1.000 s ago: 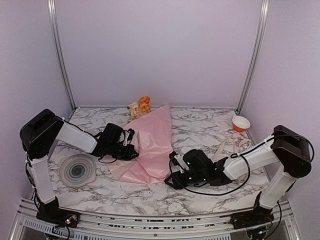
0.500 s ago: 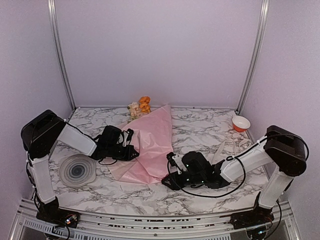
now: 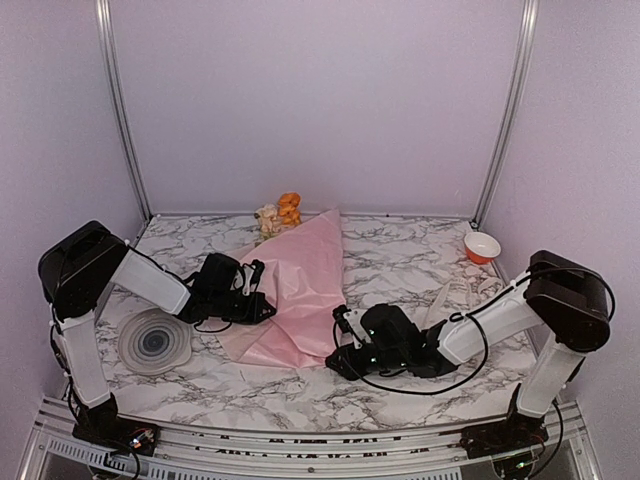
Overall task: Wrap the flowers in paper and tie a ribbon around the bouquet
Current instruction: Adjust the 2/3-folded wrapping paper at the center of the board.
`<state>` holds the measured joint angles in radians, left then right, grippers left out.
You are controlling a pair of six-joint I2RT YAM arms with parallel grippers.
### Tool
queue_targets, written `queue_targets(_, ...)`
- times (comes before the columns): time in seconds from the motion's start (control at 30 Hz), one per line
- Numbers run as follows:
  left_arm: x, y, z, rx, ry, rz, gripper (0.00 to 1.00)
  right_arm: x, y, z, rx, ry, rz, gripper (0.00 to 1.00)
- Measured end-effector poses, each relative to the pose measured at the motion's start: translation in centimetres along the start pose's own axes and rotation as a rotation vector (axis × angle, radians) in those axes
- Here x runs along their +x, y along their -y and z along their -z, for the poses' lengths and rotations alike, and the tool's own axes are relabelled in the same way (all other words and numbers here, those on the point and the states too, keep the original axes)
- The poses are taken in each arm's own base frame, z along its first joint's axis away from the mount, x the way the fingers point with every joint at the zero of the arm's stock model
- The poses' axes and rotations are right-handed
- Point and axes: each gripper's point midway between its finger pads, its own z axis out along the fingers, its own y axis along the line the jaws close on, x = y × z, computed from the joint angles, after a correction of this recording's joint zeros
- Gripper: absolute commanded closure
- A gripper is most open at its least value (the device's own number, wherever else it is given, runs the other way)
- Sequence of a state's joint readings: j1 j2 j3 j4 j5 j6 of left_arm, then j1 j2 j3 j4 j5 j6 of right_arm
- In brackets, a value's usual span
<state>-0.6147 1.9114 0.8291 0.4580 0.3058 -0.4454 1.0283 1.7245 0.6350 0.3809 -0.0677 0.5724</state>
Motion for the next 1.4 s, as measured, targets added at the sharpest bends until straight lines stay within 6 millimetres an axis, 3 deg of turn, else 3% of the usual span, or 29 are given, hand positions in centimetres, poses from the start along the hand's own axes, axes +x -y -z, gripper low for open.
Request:
queue_targets(0.07, 0.0, 0.0, 0.0, 0.0, 0.0, 0.0, 1.0, 0.0, 0.1, 0.0, 0.006, 0.003, -0.002, 0.86)
queue_targets(0.17, 0.0, 0.0, 0.0, 0.0, 0.0, 0.0, 1.0, -0.1, 0.3, 0.0, 0.015, 0.01, 0.0, 1.0)
queue_targets(0.53, 0.3, 0.4, 0.3, 0.01, -0.043, -0.004, 1.0, -0.2, 1.1, 0.1, 0.057, 0.006, 0.02, 1.0)
queue_targets(0.83, -0.8, 2.2, 0.7, 0.05, -0.066, -0.02, 1.0, -0.2, 3.5, 3.1, 0.179, 0.008, 0.014, 1.0)
queue_targets(0.97, -0.5, 3.1, 0.9, 0.067, -0.081, -0.027, 1.0, 0.9, 4.9, 4.0, 0.231, -0.007, 0.025, 1.0)
queue_targets(1.17, -1.1, 4.3, 1.7, 0.099, -0.067, -0.039, 1.0, 1.0, 6.2, 4.5, 0.266, -0.011, 0.031, 1.0)
queue_targets(1.4, -0.4, 4.9, 2.0, 0.1, -0.106, -0.039, 1.0, 0.9, 6.4, 4.6, 0.274, -0.011, 0.04, 1.0)
